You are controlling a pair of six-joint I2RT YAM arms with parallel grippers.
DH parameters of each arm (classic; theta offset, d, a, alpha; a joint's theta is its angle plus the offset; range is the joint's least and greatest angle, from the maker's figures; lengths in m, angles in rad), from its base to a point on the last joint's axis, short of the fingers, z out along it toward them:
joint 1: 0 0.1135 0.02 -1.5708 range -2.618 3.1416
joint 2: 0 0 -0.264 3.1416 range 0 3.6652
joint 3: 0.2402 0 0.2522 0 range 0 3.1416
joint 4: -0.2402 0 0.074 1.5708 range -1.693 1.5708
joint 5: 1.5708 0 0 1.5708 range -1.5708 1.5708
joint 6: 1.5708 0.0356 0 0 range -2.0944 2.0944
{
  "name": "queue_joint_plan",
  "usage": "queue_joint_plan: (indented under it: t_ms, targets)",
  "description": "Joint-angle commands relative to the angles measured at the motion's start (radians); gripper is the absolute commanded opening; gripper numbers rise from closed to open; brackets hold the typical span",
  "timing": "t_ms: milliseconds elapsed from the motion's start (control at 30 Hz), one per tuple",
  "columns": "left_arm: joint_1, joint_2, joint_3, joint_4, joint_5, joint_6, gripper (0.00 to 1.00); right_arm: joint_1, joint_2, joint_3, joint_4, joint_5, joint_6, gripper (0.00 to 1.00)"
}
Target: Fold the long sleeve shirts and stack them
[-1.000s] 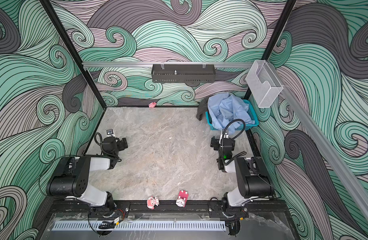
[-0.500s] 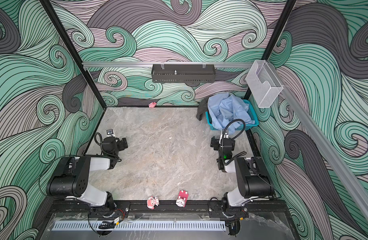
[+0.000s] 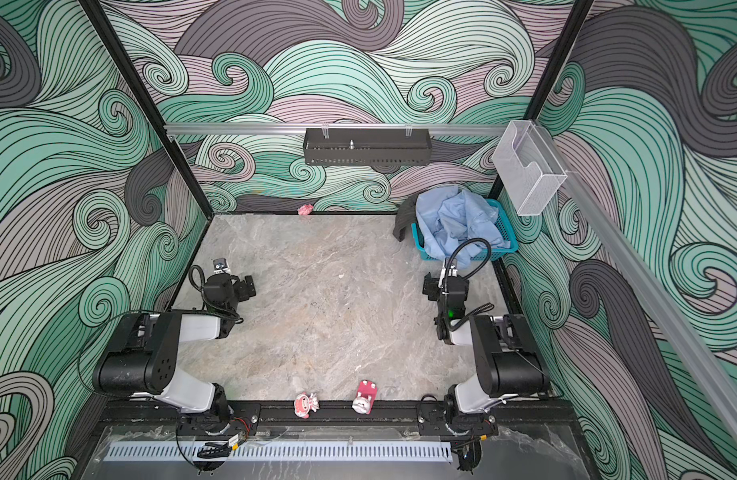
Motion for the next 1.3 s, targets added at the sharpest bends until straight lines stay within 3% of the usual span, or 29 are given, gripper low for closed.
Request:
queue_joint_plan:
  t_ms: [0, 100, 200, 300, 467, 767, 1067, 1167, 1233, 1267]
  targets:
    - [-0.011, -0.095, 0.046, -0.063, 0.084, 0.067, 0.9, 0.031, -0.167, 0.1, -0.252, 0.008, -0.022, 0.87]
    - [-0.038, -0.266, 0.153, -0.373, -0.027, -0.017, 0.84, 0.02, -0.252, 0.288, -0.633, 0.142, 0.278, 0.86]
    - [-0.039, -0.346, 0.297, -0.626, -0.064, -0.211, 0.77, 0.003, -0.225, 0.466, -0.866, 0.122, 0.398, 0.87]
    - [-0.04, -0.294, 0.493, -0.862, 0.014, -0.307, 0.78, -0.029, -0.117, 0.694, -1.099, 0.09, 0.452, 0.88]
    - [-0.055, -0.076, 0.8, -1.221, 0.169, -0.375, 0.83, -0.086, 0.146, 1.062, -1.389, 0.036, 0.502, 0.9]
    - [-0.103, 0.073, 0.886, -1.337, 0.239, -0.379, 0.9, -0.145, 0.498, 1.458, -1.61, 0.037, 0.515, 0.99]
    - [-0.12, 0.108, 0.904, -1.354, 0.259, -0.384, 0.91, -0.18, 0.77, 1.739, -1.692, 0.01, 0.507, 0.99]
    - [-0.126, 0.113, 0.919, -1.363, 0.268, -0.378, 0.9, -0.19, 0.838, 1.824, -1.692, -0.032, 0.505, 0.91]
    - [-0.131, 0.109, 0.925, -1.365, 0.275, -0.375, 0.87, -0.196, 0.876, 1.888, -1.703, -0.084, 0.498, 0.82]
    - [-0.132, 0.106, 0.93, -1.369, 0.28, -0.374, 0.84, -0.196, 0.889, 1.924, -1.717, -0.111, 0.496, 0.7]
